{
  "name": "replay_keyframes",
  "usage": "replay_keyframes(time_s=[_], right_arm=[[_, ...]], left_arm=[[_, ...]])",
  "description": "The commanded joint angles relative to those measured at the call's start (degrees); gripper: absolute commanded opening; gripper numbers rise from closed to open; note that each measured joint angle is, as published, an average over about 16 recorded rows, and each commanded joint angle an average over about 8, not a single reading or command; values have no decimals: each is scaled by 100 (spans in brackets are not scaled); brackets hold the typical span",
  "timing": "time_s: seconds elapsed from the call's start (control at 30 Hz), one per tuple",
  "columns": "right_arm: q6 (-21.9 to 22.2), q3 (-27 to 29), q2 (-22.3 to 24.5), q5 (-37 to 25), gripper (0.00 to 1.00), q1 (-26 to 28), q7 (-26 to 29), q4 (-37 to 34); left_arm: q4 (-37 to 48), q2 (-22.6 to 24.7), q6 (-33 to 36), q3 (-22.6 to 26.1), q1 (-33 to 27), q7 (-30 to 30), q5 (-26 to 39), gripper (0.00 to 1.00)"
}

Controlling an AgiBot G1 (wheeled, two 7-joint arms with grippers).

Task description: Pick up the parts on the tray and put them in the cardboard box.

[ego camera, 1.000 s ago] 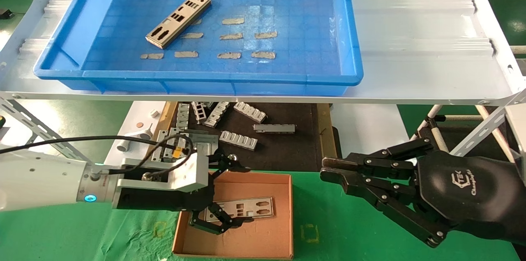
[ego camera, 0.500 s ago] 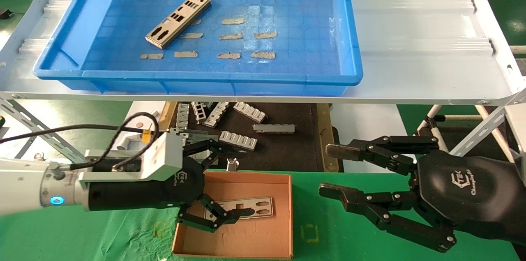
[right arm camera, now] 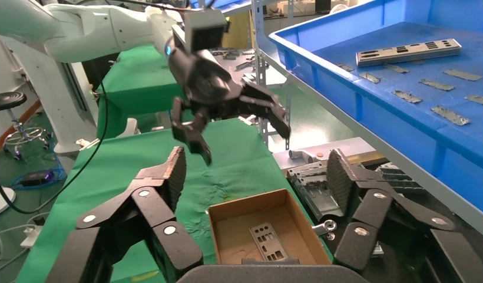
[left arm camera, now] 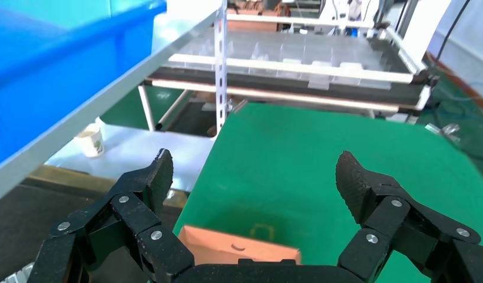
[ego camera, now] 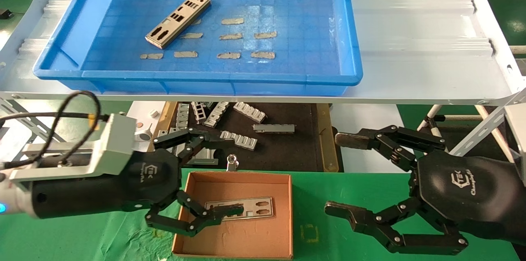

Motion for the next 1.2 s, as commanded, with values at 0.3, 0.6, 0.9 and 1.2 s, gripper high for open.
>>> replay_keyframes(time_s=[0.3,0.6,0.9,1.2], right_arm=[[0,0,0,0,100,0,0,0],[1,0,0,0,100,0,0,0],[2,1,1,1,100,-1,0,-2],[2,1,1,1,100,-1,0,-2]], left_arm=[[-628,-367,233,-660,366,-584,-346,100],[-1140,-665,423,-1196,663,-1051,-628,100],[-1264,-739,476,-1328,739,-1137,-712,100],[-1211,-707,454,-1275,709,-1109,-676,100]])
